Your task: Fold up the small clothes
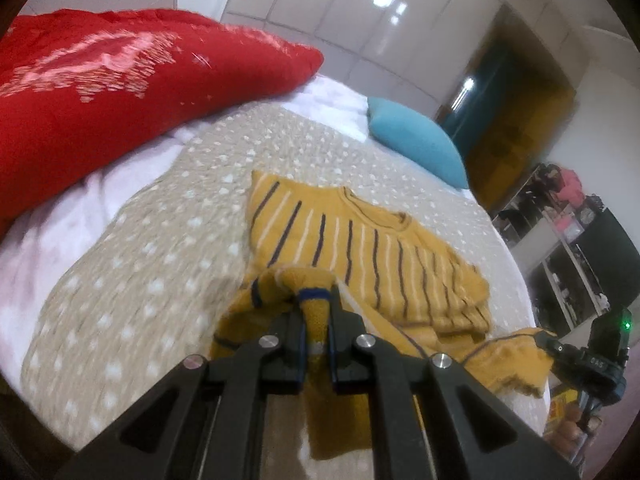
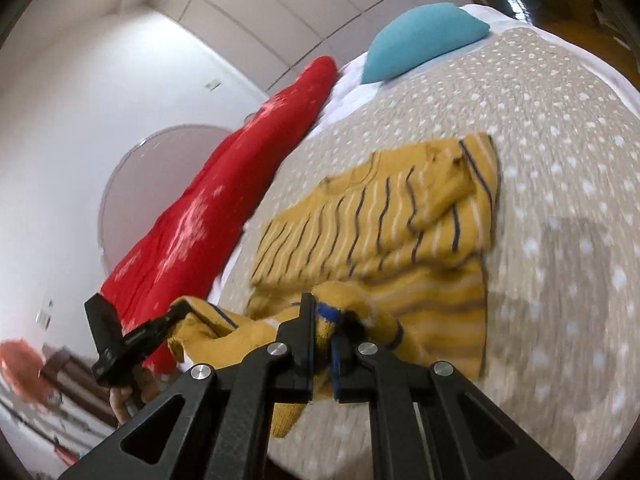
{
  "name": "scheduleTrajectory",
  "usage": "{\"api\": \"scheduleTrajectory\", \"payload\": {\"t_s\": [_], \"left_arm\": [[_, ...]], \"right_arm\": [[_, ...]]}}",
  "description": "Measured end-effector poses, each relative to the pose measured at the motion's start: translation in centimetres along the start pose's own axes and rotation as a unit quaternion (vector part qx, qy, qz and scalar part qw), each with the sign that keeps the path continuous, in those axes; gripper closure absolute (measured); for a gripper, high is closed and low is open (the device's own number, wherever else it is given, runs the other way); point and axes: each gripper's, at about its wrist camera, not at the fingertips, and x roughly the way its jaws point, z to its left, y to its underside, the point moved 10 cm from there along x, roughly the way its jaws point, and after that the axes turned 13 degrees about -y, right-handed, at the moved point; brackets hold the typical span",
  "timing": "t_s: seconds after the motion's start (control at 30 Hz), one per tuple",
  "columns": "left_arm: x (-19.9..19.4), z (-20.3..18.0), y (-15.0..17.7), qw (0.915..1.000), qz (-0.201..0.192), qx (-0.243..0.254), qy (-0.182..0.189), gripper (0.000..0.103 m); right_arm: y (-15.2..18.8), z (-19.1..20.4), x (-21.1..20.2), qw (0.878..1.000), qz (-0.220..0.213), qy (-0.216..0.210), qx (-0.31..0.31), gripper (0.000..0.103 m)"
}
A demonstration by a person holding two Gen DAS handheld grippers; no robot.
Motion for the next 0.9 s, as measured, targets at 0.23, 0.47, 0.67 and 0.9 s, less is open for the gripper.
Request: {"api": "scheduleTrajectory", "payload": {"t_s": [0.23,0.47,0.67,0.9], "left_arm": [[10.8,-1.8,-3.9,0.9959,0.089,-0.007,-0.009,0.094],[16.1,0.9,-7.9,0.9768,0.122,-0.167,0.057,0.069],[14.5,2.5,-9.1,0.988,0.088,-0.127,0.012,0.055],[11.9,-0.6,-6.4,0.9982,0.056,0.015,-0.018,0.042]], "right_arm": [[-6.8,-5.1,6.1,0.998,0.019,0.005,0.058,0.093],[-12.8,-14.1,10.2,0.979,-0.028,0.016,0.203,0.056],[-15.7,-14.9,9.2,0.98,-0.055,0.048,0.183,0.044],[-13.2,-9.3,8.0,0.992,0.008,0.121,0.021,0.044]]}}
